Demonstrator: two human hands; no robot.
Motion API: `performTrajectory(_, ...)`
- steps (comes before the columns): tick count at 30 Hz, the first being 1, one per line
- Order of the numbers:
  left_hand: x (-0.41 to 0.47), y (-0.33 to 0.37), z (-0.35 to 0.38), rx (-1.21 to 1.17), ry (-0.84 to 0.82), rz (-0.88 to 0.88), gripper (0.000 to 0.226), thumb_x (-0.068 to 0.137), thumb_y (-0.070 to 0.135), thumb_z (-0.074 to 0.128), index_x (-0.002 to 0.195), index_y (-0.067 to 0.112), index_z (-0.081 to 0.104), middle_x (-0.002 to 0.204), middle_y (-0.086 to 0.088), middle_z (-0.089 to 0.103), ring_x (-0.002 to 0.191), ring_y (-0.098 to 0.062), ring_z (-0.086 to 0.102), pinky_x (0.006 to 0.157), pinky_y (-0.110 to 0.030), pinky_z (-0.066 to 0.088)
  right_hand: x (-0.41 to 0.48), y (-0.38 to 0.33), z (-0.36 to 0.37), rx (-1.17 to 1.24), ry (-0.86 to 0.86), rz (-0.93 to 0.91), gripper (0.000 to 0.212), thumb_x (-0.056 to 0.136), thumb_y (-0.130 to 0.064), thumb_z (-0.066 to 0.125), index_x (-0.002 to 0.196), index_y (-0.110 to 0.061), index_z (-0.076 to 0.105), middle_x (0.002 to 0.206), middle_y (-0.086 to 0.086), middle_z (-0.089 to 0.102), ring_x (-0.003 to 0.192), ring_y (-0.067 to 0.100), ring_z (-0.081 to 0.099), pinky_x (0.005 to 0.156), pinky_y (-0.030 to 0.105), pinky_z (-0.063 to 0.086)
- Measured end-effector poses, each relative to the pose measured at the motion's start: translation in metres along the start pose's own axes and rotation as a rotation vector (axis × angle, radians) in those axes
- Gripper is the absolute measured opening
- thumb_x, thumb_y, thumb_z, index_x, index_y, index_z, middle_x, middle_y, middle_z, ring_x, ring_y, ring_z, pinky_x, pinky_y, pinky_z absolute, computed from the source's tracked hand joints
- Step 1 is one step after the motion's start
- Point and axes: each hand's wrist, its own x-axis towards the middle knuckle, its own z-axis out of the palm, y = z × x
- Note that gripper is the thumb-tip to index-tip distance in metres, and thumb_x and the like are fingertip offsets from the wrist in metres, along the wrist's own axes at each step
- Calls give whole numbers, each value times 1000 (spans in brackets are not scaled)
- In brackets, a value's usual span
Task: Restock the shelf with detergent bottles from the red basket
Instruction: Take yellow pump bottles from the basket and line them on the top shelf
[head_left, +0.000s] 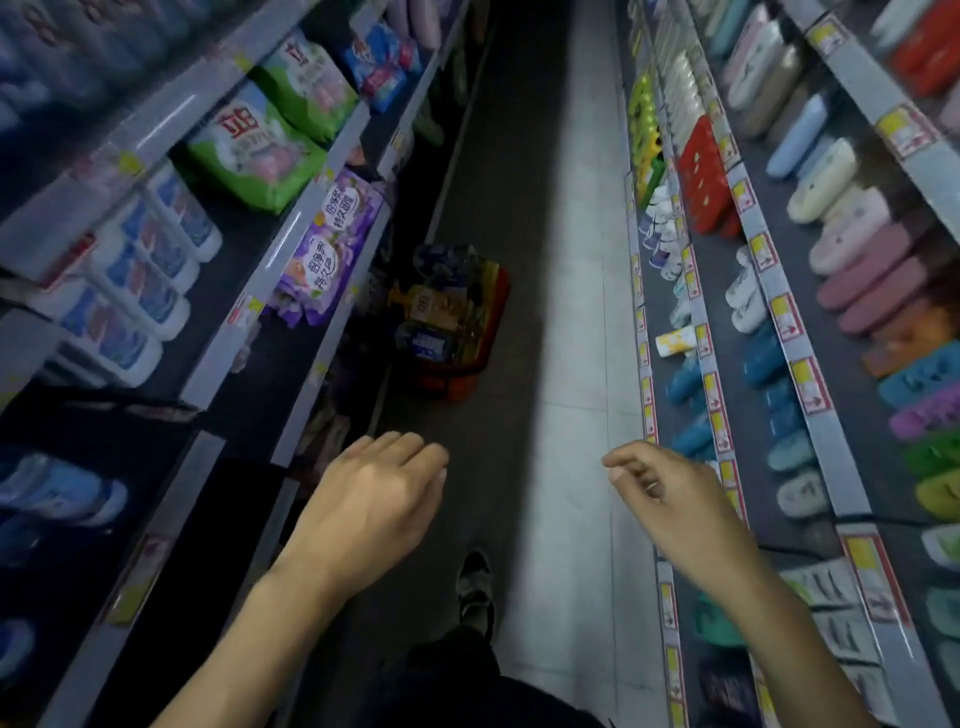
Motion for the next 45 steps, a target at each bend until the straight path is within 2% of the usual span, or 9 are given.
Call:
performTrajectory(4,77,-33,12,-151,35,-181,13,97,21,54,101,18,66,88,5,63,78,-16,62,66,-36,53,77,-7,-17,24,30,70,14,94,-16,65,97,-28,71,87,-13,72,81,1,66,71,14,51)
performTrajectory(8,162,-55,25,-222,-4,-227,14,95,24,57,106,19,65,94,5,64,83,-17,64,68,-39,56,151,-9,-37,32,-23,83,13,95,-18,63,102,-26,70,90,-13,71,84,2,66,71,10,49)
performTrajectory(18,351,-86,89,-105,-235,-175,26,98,34,51,121,25,59,111,4,60,96,-19,64,78,-38,55,340,51,-84,21,-215,124,15,97,-23,60,109,-30,67,96,-12,69,88,4,66,81,28,55)
performTrajectory(22,405,-95,108,-160,-250,-388,26,98,33,52,123,27,58,115,7,59,102,-17,62,79,-37,54,438,81,-93,-48,-352,73,15,97,-23,58,108,-30,65,96,-10,68,88,9,65,82,32,53)
performTrajectory(25,430,-99,112,-179,-219,-586,27,98,34,52,123,28,57,115,9,58,101,-17,62,73,-33,51,502,78,-93,-68,-491,-2,16,98,-25,57,112,-30,65,92,-15,64,86,-1,62,76,18,48)
performTrajectory(29,445,-113,117,-209,-203,-822,26,99,33,51,123,25,57,115,7,57,100,-16,61,71,-30,49,579,55,-76,-151,-746,-143,21,100,-28,53,118,-25,63,95,-17,63,91,-3,59,77,15,48)
performTrajectory(37,436,-168,152,-371,-94,-1231,24,98,32,53,120,24,58,115,5,58,98,-18,64,78,-40,55,686,-4,-2,-325,-1078,-275,22,101,-33,52,121,-30,61,104,-14,66,100,5,62,90,33,55)
performTrajectory(42,439,-211,205,-612,-28,-1418,26,95,22,57,121,18,60,111,-3,65,100,-21,64,85,-36,52,742,-37,66,-426,-1185,-294,22,101,-31,53,121,-27,62,104,-13,66,100,9,63,89,34,53)
performTrajectory(45,449,-229,235,-780,-25,-1542,27,97,21,55,123,16,59,107,-3,64,99,-21,63,79,-29,46,770,-38,106,-449,-1230,-274,22,102,-28,53,122,-24,62,106,-10,66,101,10,62,84,28,48)
